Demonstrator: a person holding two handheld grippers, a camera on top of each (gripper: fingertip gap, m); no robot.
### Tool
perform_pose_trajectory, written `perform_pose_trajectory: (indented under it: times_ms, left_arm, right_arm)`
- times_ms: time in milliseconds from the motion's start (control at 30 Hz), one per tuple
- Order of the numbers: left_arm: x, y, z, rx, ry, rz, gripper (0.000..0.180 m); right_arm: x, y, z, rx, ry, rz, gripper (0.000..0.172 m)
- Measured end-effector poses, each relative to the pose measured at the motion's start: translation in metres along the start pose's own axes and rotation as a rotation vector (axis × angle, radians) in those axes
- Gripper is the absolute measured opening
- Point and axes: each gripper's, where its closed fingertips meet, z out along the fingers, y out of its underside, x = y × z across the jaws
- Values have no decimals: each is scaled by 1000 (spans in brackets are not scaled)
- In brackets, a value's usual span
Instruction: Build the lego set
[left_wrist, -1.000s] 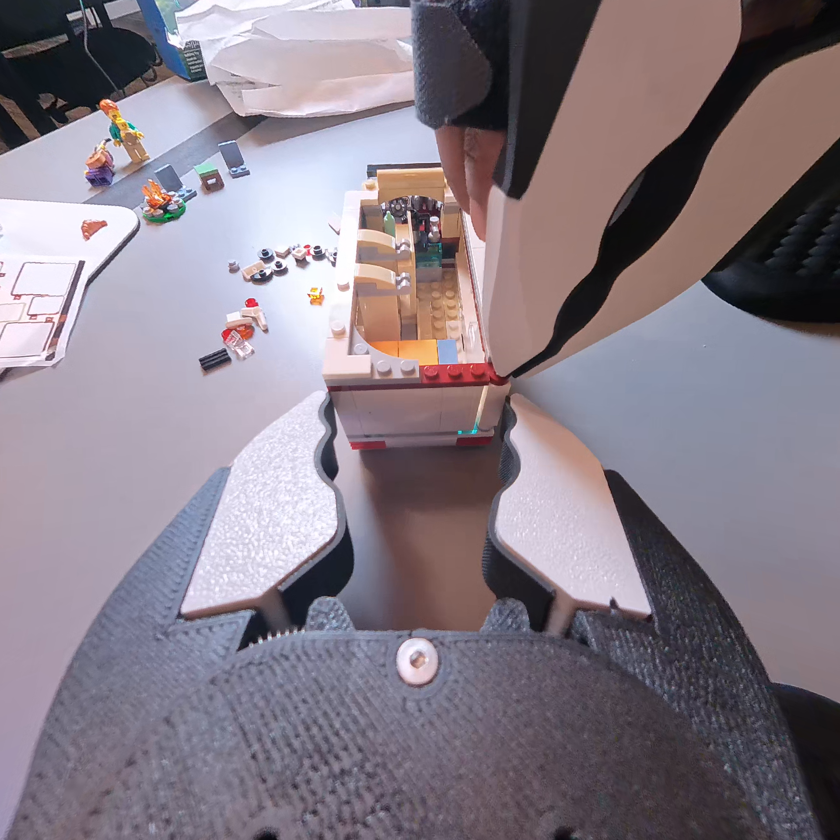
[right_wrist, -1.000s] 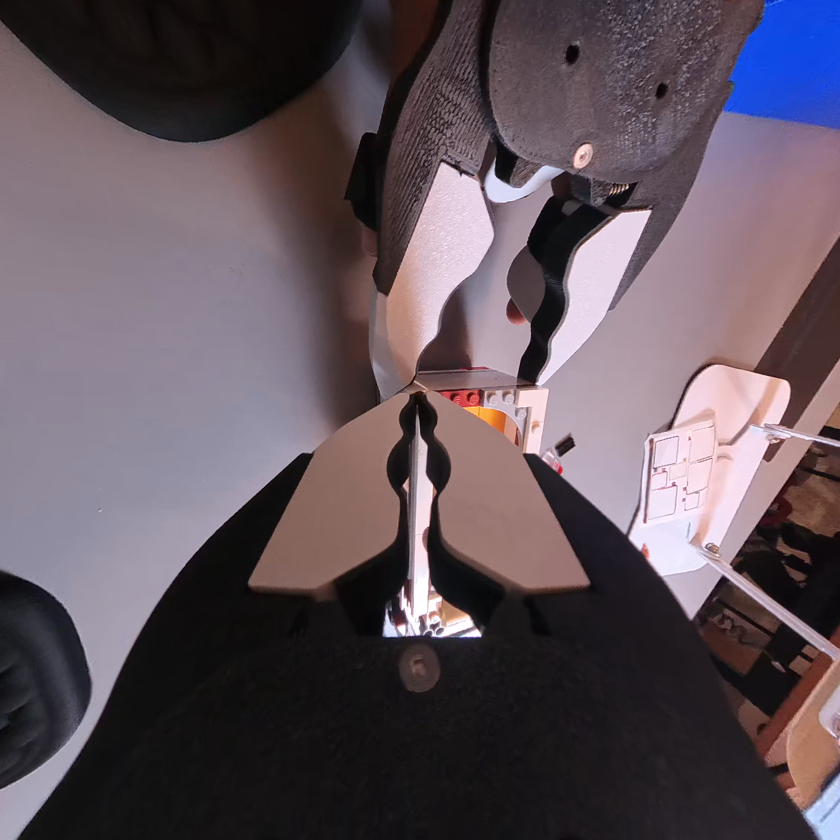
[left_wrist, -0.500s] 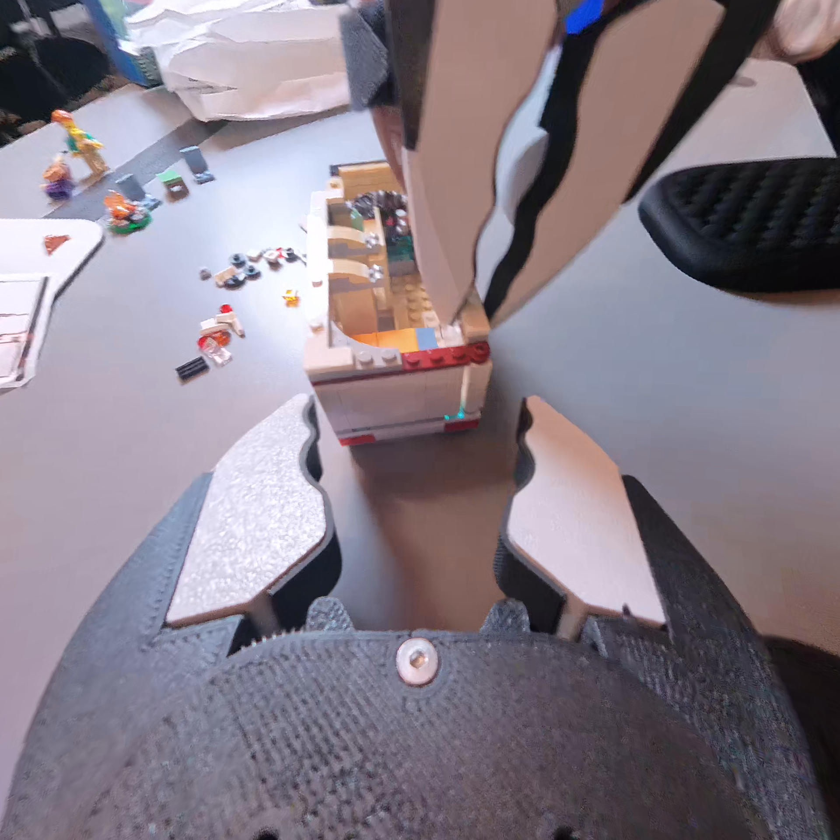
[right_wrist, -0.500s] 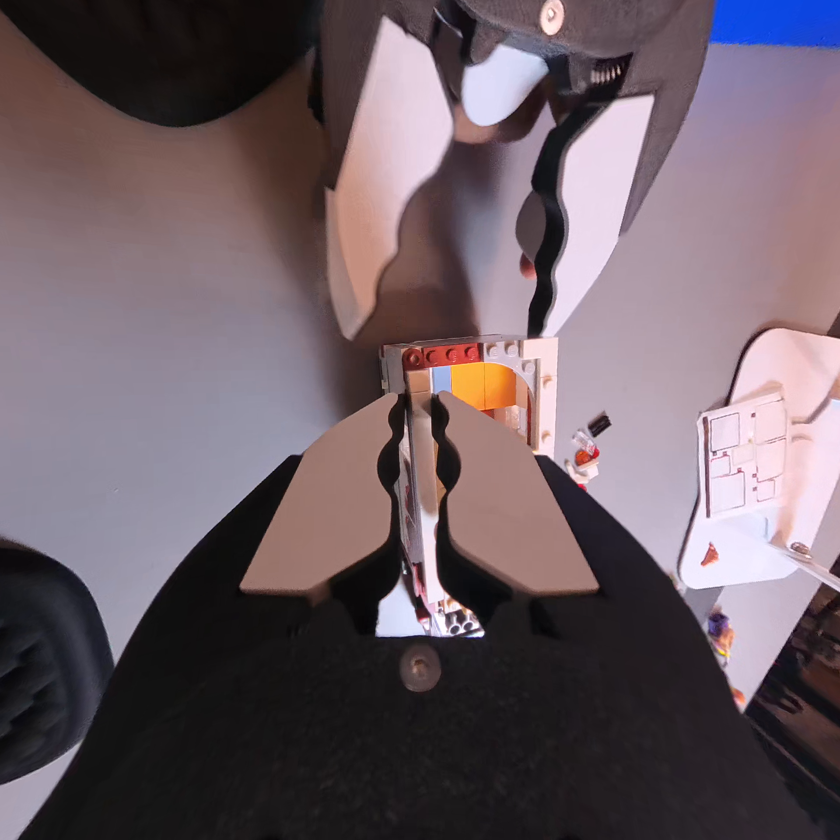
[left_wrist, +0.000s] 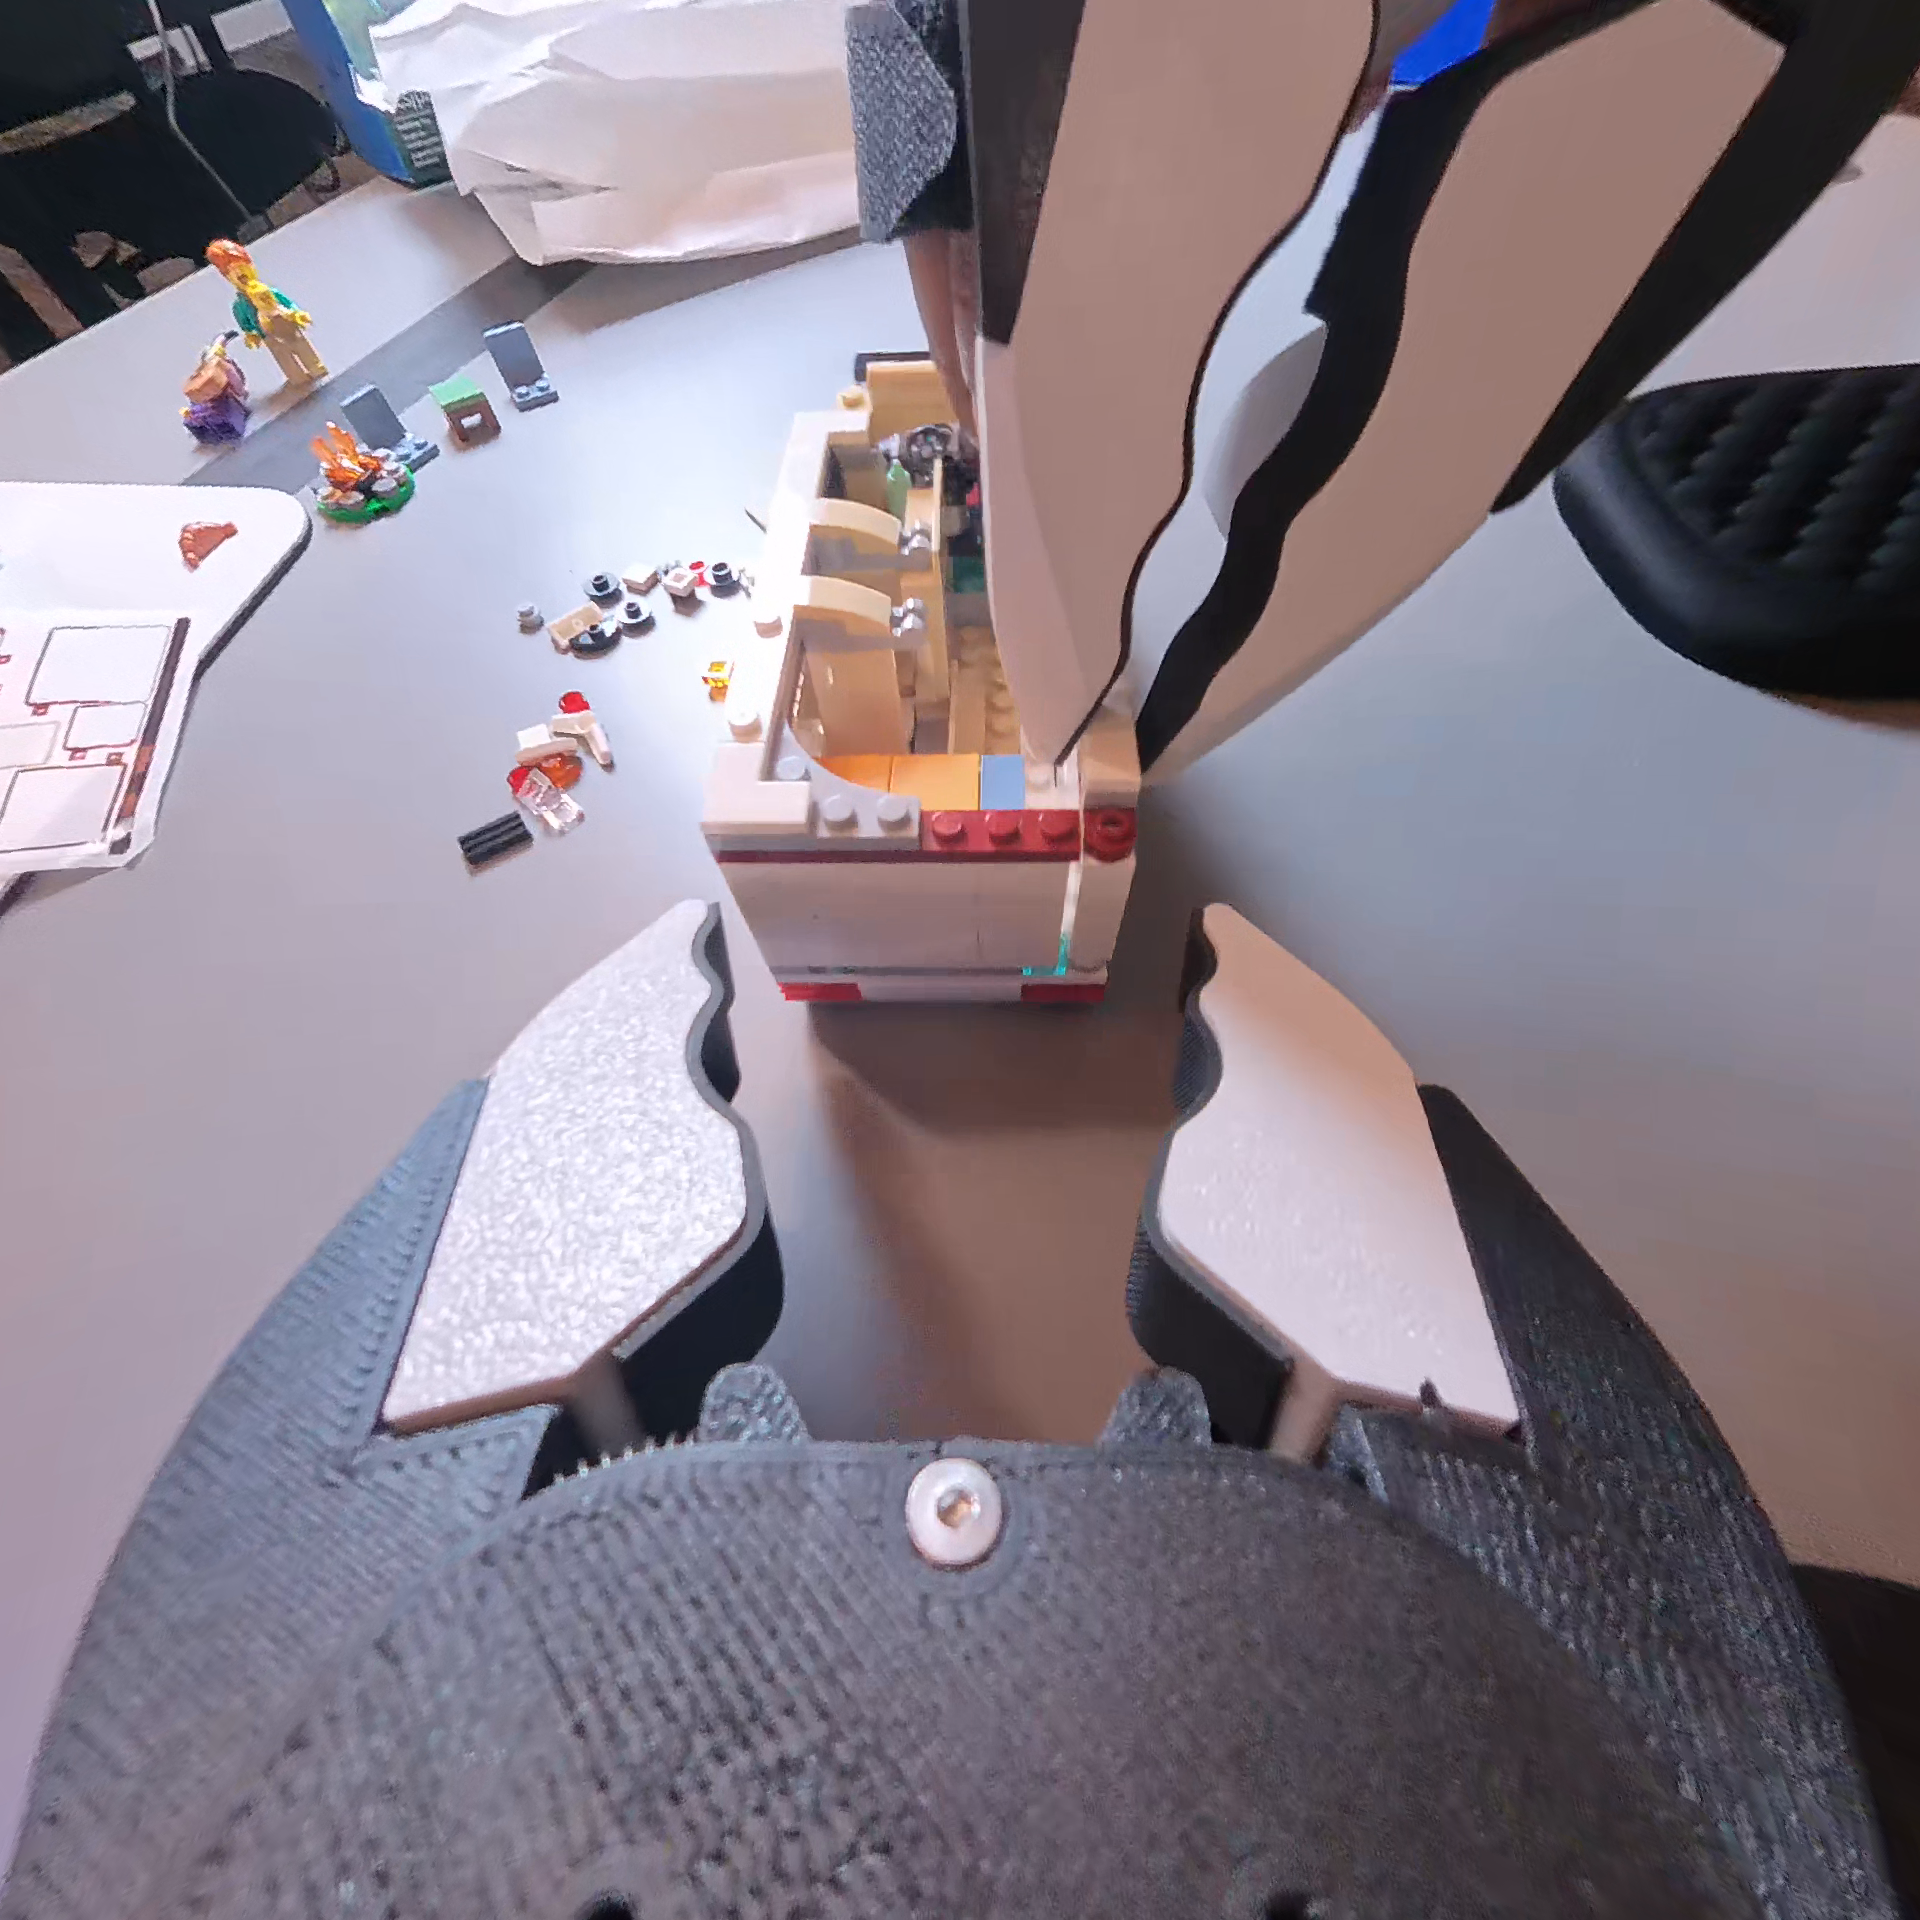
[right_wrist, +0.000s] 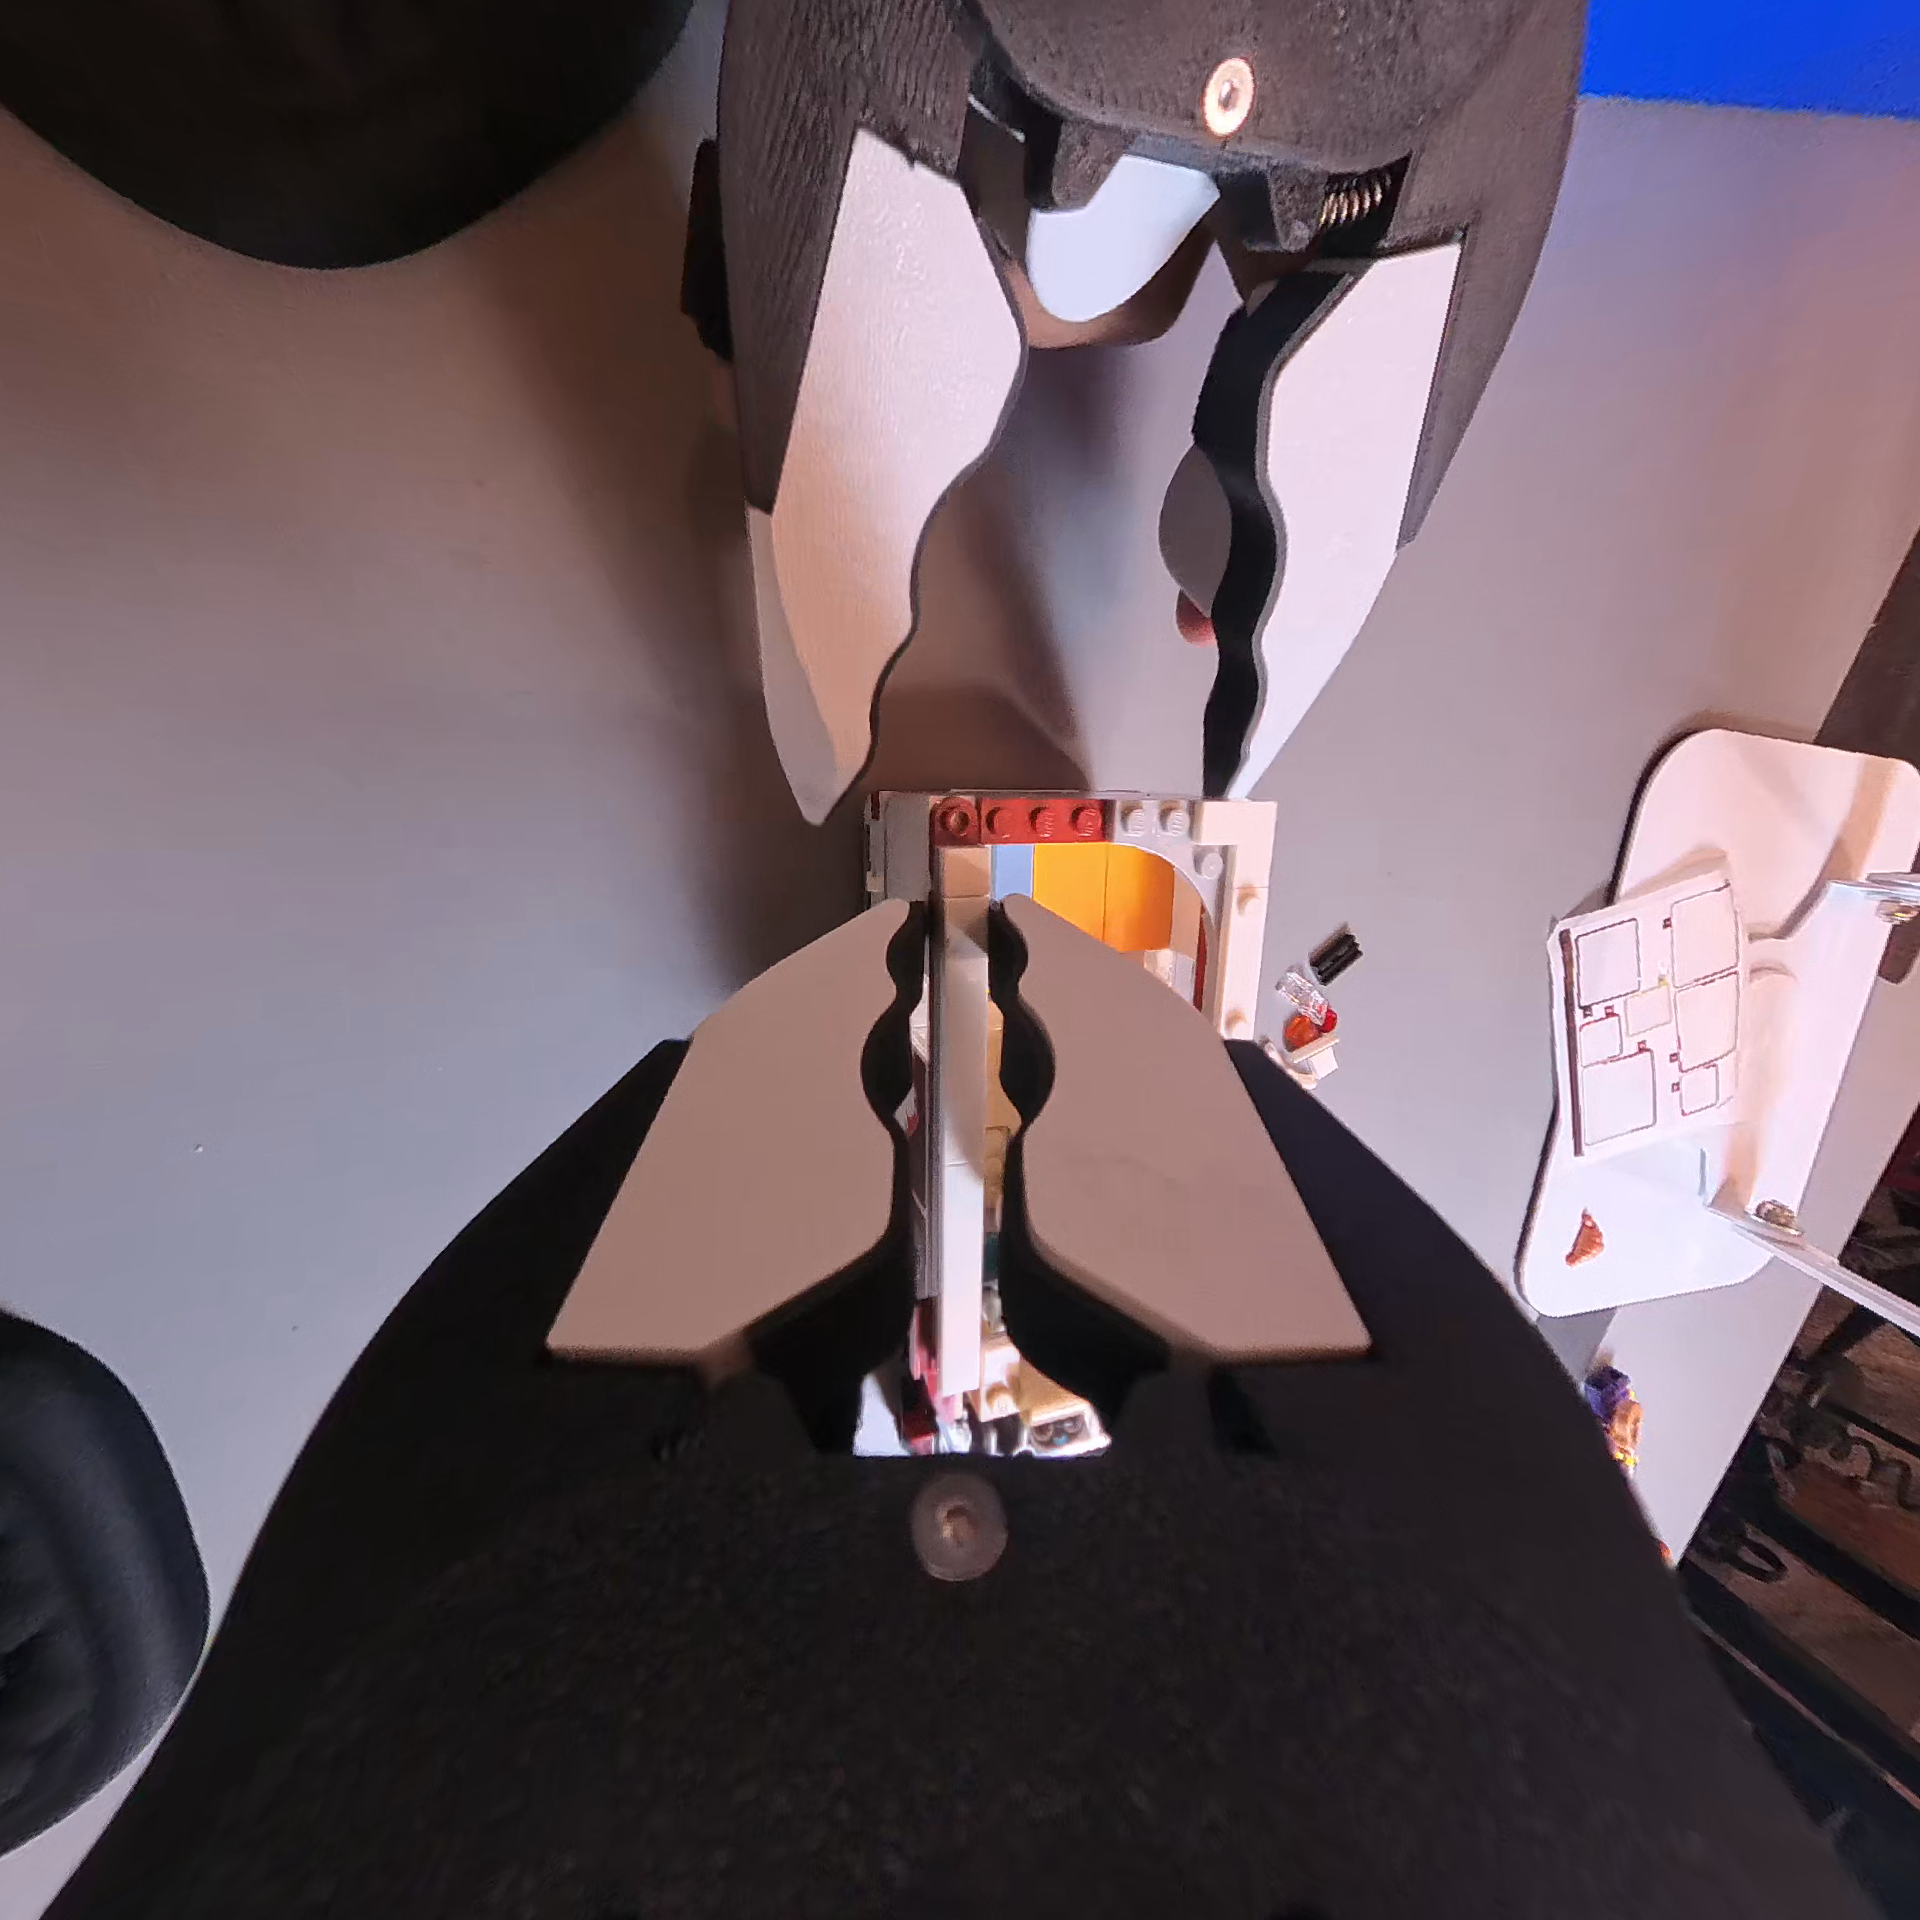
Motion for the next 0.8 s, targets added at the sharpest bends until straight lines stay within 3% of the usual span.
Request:
perform_pose_trajectory:
  times_ms: [33, 167, 800]
  left_arm:
    - [-1, -1, 1, 1, -8, -2, 82]
    - [-3, -3, 2, 11, -27, -12, 70]
    - [1, -3, 4, 5, -53, -21, 69]
  right_arm:
    - [0, -1, 0, 2, 7, -1, 11]
    - [3, -8, -10, 31, 53, -20, 13]
    - [-3, -7, -10, 6, 78, -35, 3]
